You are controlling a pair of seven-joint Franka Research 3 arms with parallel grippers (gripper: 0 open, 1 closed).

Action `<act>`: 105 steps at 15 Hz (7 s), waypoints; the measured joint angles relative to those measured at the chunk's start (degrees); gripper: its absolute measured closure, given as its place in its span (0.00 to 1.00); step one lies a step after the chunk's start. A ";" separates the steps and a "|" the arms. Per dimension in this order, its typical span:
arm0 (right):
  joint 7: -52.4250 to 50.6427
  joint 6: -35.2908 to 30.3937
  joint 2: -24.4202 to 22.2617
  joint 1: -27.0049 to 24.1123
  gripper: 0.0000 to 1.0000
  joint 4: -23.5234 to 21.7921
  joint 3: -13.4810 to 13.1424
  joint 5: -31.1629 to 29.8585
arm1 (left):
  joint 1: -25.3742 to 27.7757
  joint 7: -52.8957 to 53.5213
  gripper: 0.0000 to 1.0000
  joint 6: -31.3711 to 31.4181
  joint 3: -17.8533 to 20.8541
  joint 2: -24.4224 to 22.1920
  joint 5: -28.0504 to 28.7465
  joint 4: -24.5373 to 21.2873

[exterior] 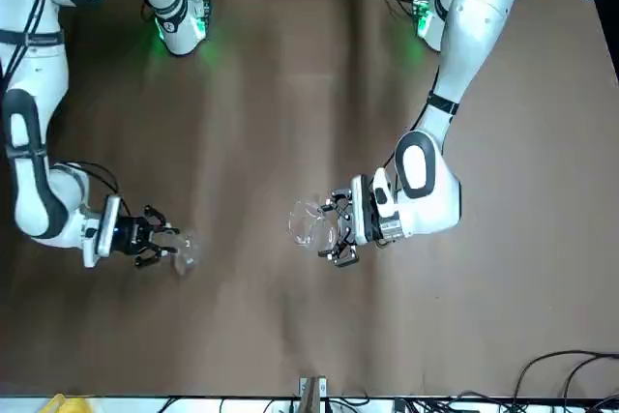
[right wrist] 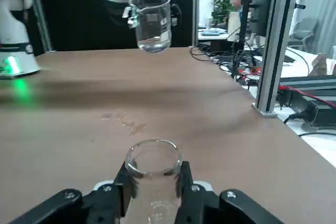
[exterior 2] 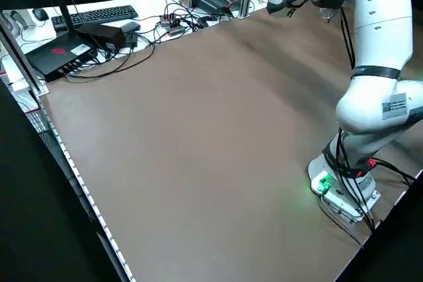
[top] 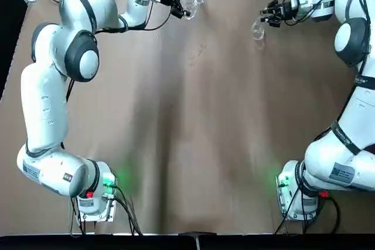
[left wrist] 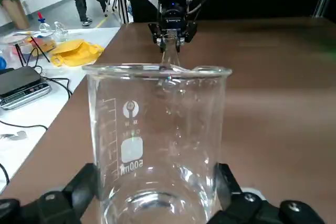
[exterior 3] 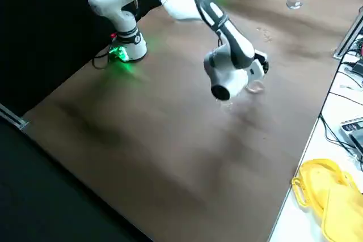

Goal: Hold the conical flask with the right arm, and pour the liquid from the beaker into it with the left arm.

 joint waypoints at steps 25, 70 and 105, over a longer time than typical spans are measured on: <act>-9.41 25.87 -11.52 29.84 0.61 -20.56 -0.23 38.89 | -5.92 -13.11 0.04 9.36 0.32 -0.94 19.35 0.02; -5.50 38.52 -9.64 42.20 0.61 -15.03 -2.06 49.70 | -6.67 -24.69 0.04 9.06 -0.27 -2.23 46.97 -0.03; -5.47 38.98 -9.52 42.24 0.61 -14.99 -2.00 49.77 | -9.95 -37.46 0.04 7.52 0.23 -4.62 64.38 -0.04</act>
